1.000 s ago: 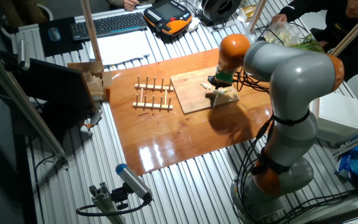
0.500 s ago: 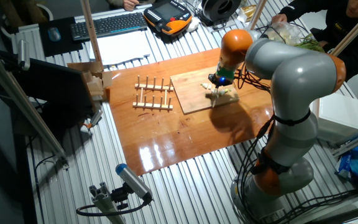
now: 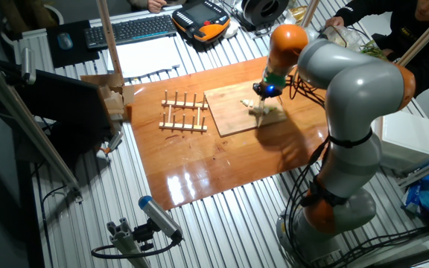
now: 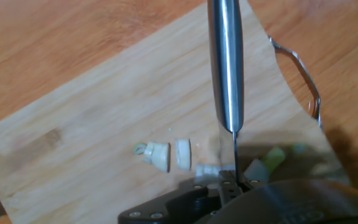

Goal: Chop the scallions

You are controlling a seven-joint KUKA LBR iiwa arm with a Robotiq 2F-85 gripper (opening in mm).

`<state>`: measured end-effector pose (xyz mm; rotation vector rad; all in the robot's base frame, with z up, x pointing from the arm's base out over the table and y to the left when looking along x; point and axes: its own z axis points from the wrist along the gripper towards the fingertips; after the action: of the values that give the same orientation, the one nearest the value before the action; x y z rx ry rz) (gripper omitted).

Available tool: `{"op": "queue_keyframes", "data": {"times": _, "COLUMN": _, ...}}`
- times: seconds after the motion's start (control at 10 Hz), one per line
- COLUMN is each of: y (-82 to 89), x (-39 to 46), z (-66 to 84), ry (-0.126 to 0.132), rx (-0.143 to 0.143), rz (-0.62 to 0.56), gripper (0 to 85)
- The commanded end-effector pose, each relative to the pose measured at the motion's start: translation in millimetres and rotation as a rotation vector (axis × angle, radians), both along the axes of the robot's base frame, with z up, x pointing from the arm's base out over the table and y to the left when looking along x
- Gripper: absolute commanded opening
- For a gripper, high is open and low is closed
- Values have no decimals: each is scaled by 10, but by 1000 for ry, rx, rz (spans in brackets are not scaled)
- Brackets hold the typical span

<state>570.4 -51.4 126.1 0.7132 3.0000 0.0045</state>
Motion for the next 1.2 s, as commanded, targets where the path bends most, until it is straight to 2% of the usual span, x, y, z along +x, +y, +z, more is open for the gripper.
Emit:
{"op": "queue_keyframes", "data": {"times": 0.0, "y": -44, "x": 25, "z": 17, "ry": -3, "rx": 2, "rz": 26, "gripper": 0}}
{"op": "queue_keyframes", "data": {"times": 0.1, "y": -65, "x": 36, "z": 16, "ry": -10, "rx": -1, "rz": 63, "gripper": 0}}
{"op": "queue_keyframes", "data": {"times": 0.2, "y": -68, "x": 37, "z": 1, "ry": -18, "rx": -22, "rz": 107, "gripper": 0}}
{"op": "queue_keyframes", "data": {"times": 0.3, "y": -74, "x": 40, "z": -20, "ry": -24, "rx": -20, "rz": 135, "gripper": 0}}
{"op": "queue_keyframes", "data": {"times": 0.4, "y": -89, "x": 47, "z": -46, "ry": -27, "rx": -31, "rz": 178, "gripper": 0}}
{"op": "queue_keyframes", "data": {"times": 0.6, "y": -121, "x": 41, "z": -100, "ry": -44, "rx": -16, "rz": 216, "gripper": 0}}
{"op": "queue_keyframes", "data": {"times": 1.1, "y": -144, "x": 24, "z": -114, "ry": -37, "rx": -29, "rz": 260, "gripper": 0}}
